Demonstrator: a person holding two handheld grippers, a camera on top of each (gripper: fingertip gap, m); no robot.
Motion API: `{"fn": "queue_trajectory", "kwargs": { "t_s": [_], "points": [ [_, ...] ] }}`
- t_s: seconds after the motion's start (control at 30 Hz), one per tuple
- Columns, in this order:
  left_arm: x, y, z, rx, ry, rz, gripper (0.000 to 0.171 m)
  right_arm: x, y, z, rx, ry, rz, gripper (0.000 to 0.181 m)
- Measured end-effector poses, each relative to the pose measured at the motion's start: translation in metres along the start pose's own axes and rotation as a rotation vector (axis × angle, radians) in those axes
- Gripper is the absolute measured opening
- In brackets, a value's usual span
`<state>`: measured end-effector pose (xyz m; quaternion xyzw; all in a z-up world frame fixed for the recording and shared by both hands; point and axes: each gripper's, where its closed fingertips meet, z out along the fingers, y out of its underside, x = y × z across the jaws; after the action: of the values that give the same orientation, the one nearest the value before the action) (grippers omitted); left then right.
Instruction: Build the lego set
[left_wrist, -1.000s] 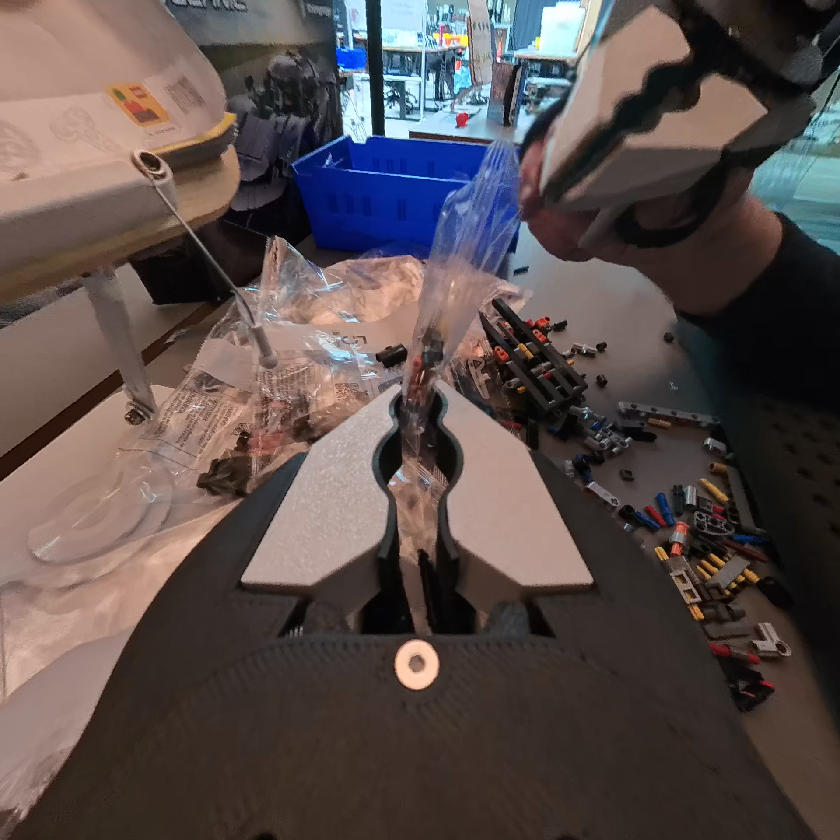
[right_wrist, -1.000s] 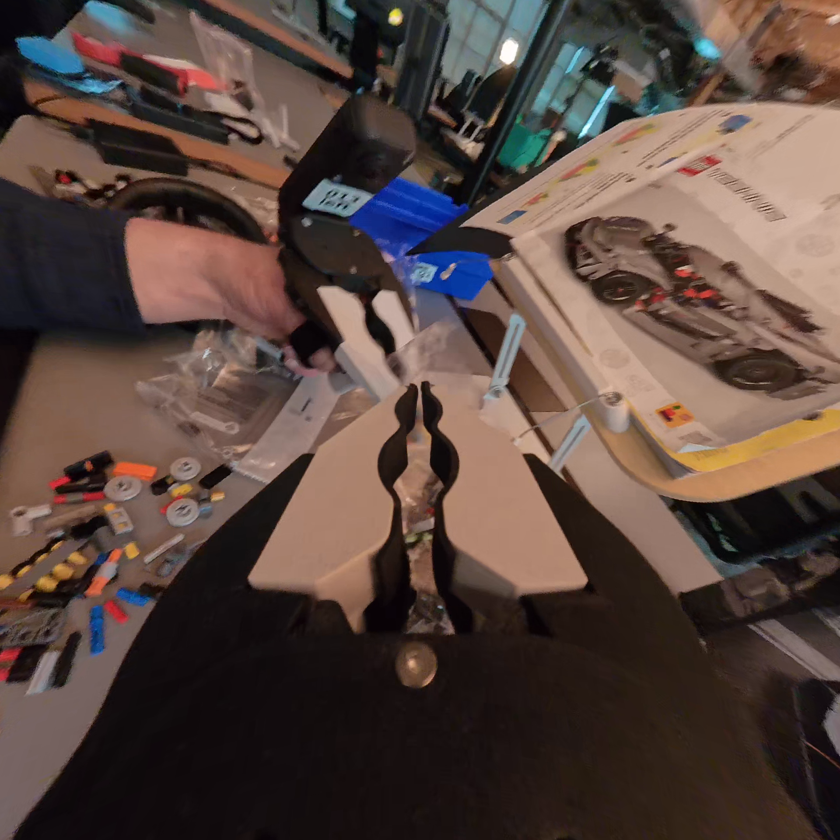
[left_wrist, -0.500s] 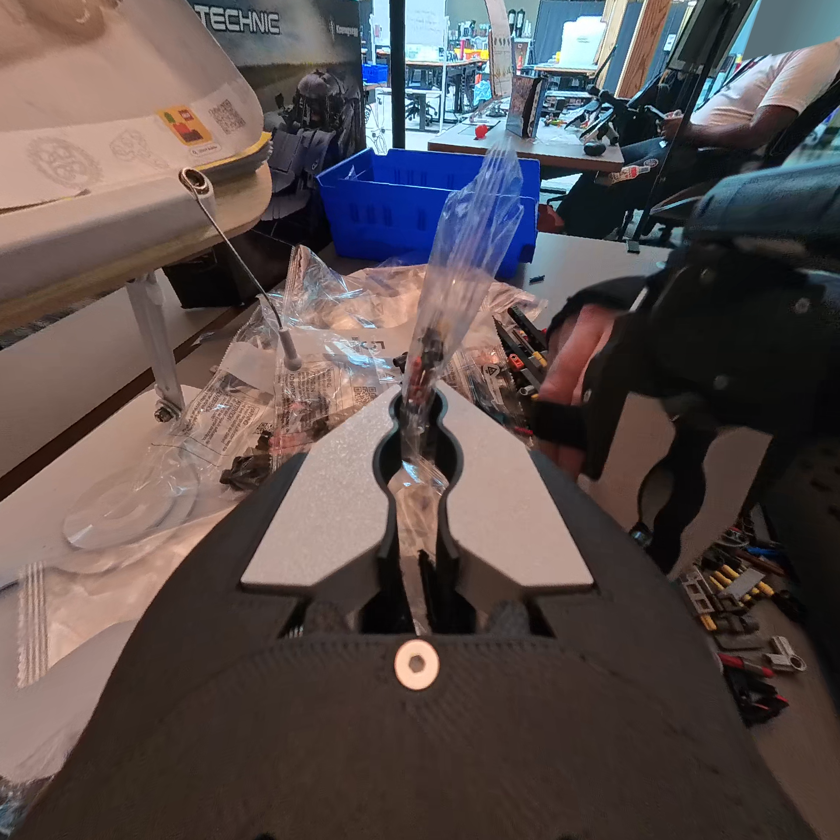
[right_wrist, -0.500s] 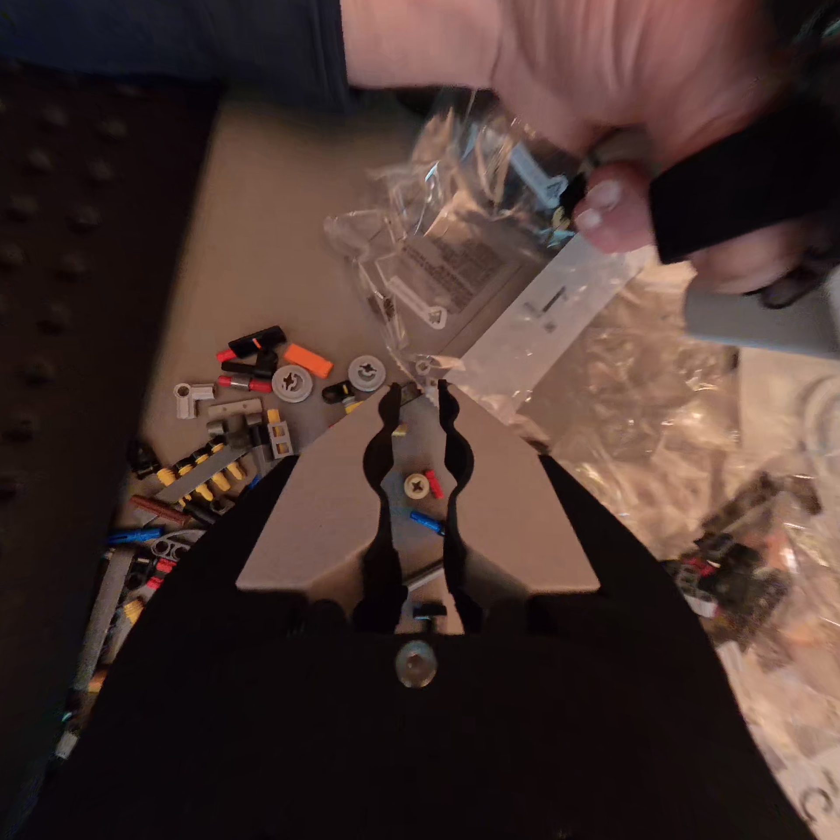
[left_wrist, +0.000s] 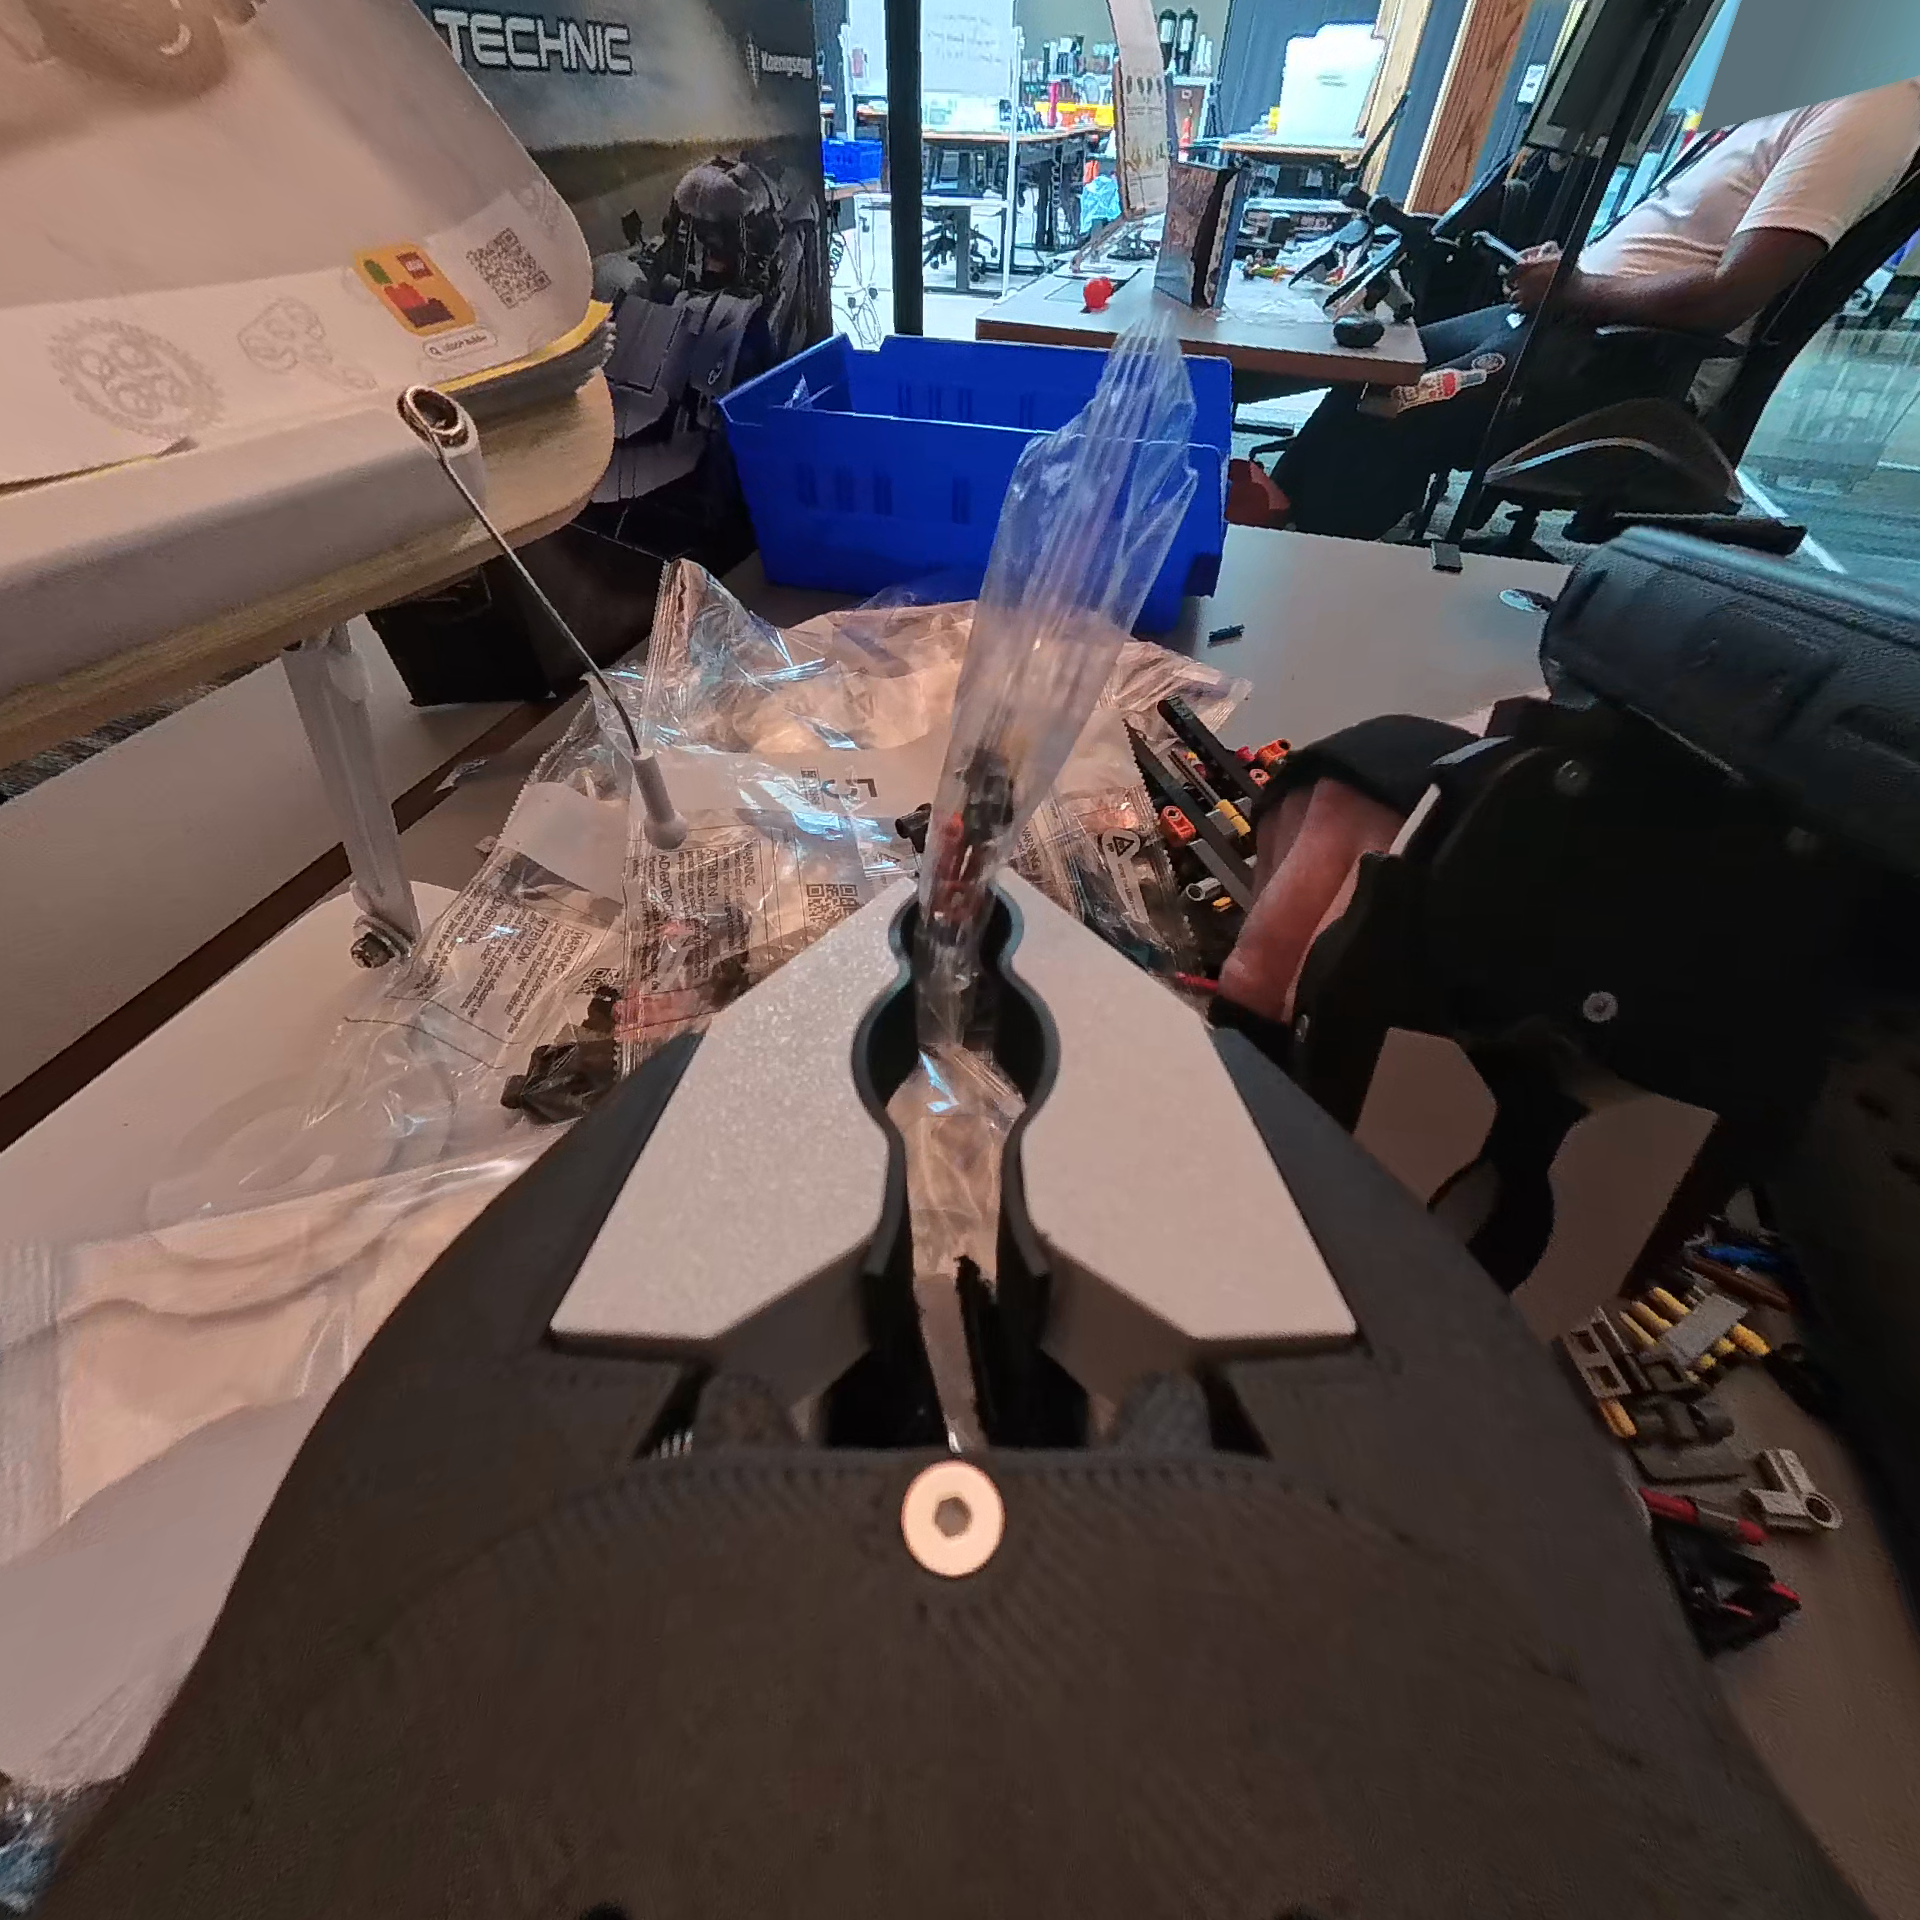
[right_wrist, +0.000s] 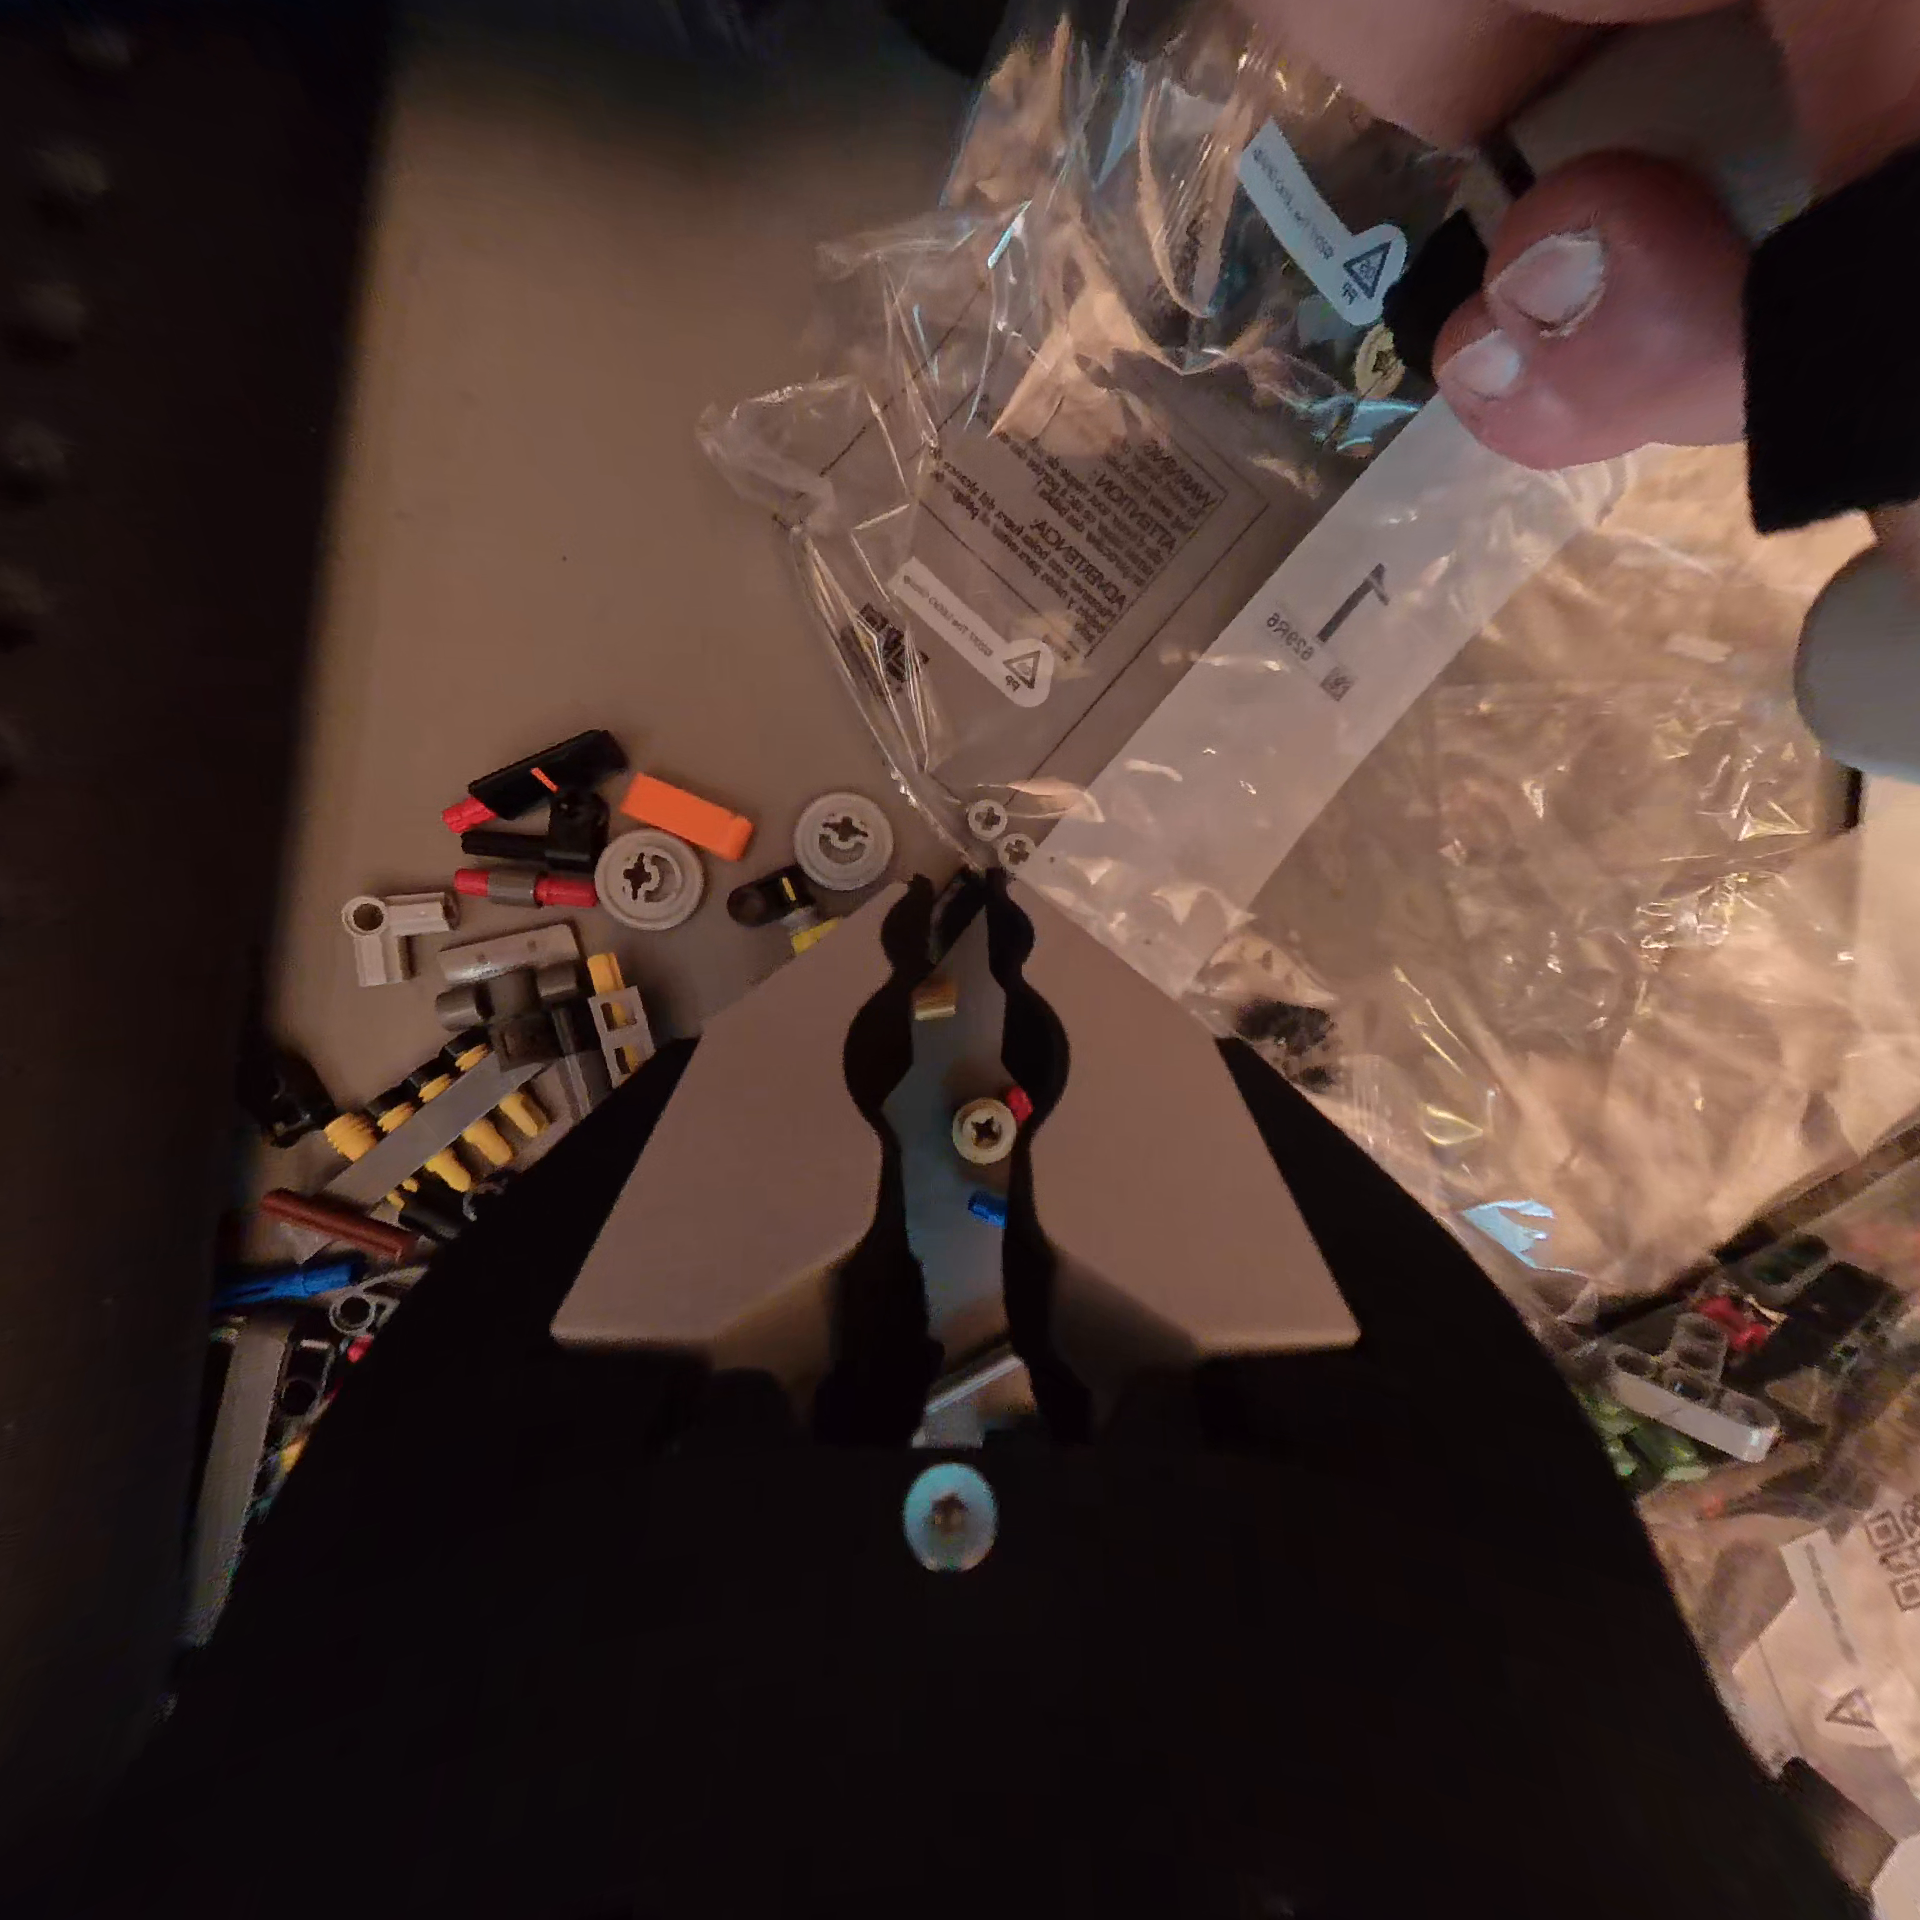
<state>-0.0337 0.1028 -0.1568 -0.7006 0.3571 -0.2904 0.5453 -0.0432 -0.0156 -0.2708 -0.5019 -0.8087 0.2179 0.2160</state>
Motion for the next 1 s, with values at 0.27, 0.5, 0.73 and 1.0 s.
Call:
{"fn": "queue_trajectory", "kwargs": {
  "t_s": [0.27, 0.5, 0.73, 1.0],
  "points": [
    [0.000, 0.001, 0.000, -0.005, 0.000, 0.003, 0.005, -0.003, 0.007, 0.002, -0.059, -0.007, 0.023, 0.014],
    [0.000, 0.001, 0.000, -0.010, 0.000, 0.004, 0.005, 0.001, 0.007, -0.003, -0.047, 0.010, 0.006, 0.005],
    [0.001, 0.001, 0.000, -0.011, 0.005, 0.005, 0.005, 0.042, -0.016, -0.068, 0.221, 0.185, 0.079, 0.005],
    [0.007, 0.007, 0.004, -0.036, 0.035, 0.004, 0.005, 0.089, -0.010, -0.144, 0.417, 0.468, 0.143, 0.004]
  ]
}}
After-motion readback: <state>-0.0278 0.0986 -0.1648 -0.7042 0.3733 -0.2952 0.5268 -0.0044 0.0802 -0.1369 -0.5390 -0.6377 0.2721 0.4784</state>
